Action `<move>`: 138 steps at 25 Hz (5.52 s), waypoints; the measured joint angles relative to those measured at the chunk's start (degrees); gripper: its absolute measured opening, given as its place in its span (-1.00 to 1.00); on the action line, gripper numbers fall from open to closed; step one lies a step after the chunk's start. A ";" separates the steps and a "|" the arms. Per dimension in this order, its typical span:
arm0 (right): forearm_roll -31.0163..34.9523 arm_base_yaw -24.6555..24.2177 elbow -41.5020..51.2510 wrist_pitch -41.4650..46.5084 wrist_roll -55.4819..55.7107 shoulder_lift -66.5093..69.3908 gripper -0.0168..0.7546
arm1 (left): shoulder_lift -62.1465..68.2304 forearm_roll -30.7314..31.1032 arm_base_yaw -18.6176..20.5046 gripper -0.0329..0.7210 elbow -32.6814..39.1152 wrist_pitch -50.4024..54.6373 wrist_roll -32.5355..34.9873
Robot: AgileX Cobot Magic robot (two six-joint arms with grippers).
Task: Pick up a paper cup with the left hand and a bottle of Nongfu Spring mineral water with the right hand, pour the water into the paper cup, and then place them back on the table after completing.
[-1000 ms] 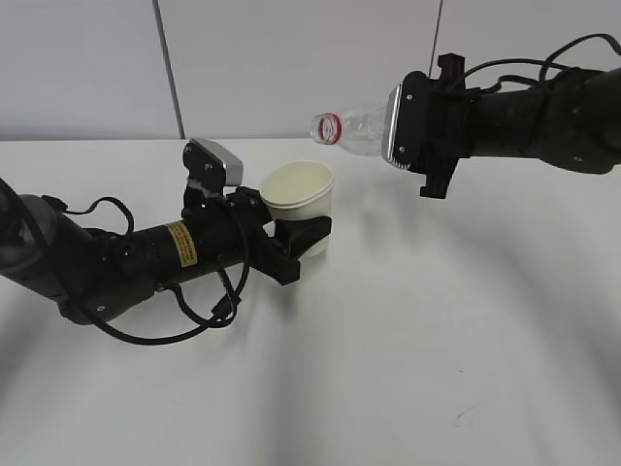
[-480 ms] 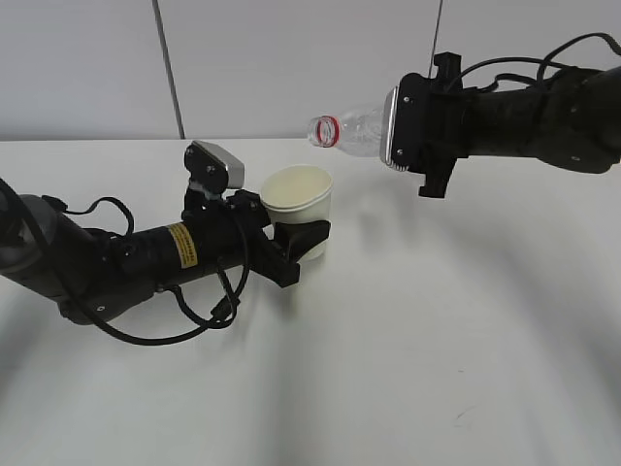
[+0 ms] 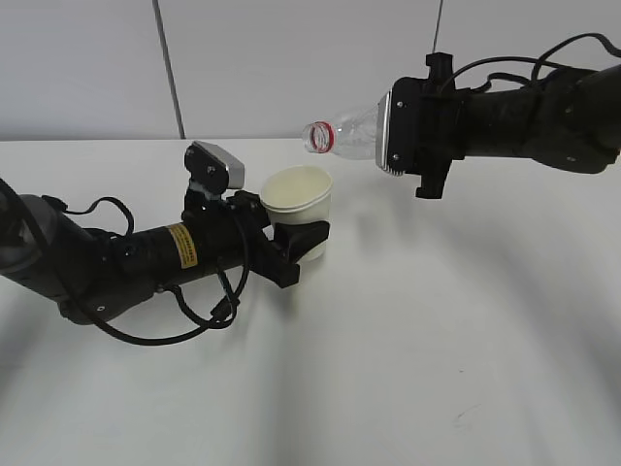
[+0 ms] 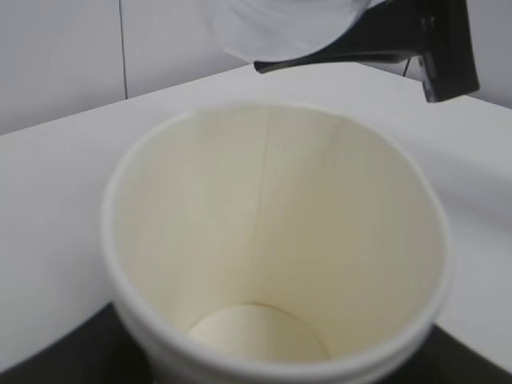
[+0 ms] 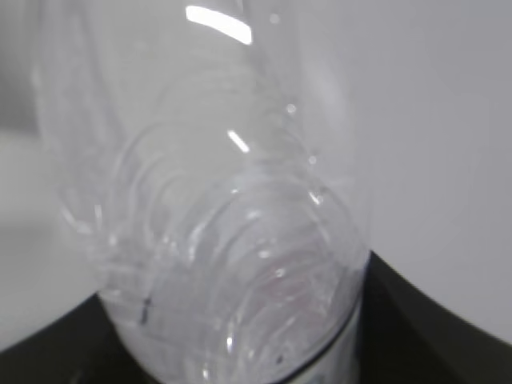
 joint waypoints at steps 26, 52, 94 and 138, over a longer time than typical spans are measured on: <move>0.20 0.00 -2.37 1.10 -6.36 0.00 0.21 | 0.00 0.00 0.00 0.19 0.00 0.00 0.00; 0.20 0.00 -2.37 1.71 -10.97 0.00 0.21 | 0.00 0.00 0.00 0.19 0.00 0.05 0.00; 0.20 0.00 -2.96 1.73 -13.32 0.00 0.21 | 0.00 0.37 0.00 0.19 0.00 0.56 0.00; 0.43 0.00 -3.44 1.73 -13.81 0.00 0.20 | 0.00 0.37 0.00 0.18 0.00 1.30 0.00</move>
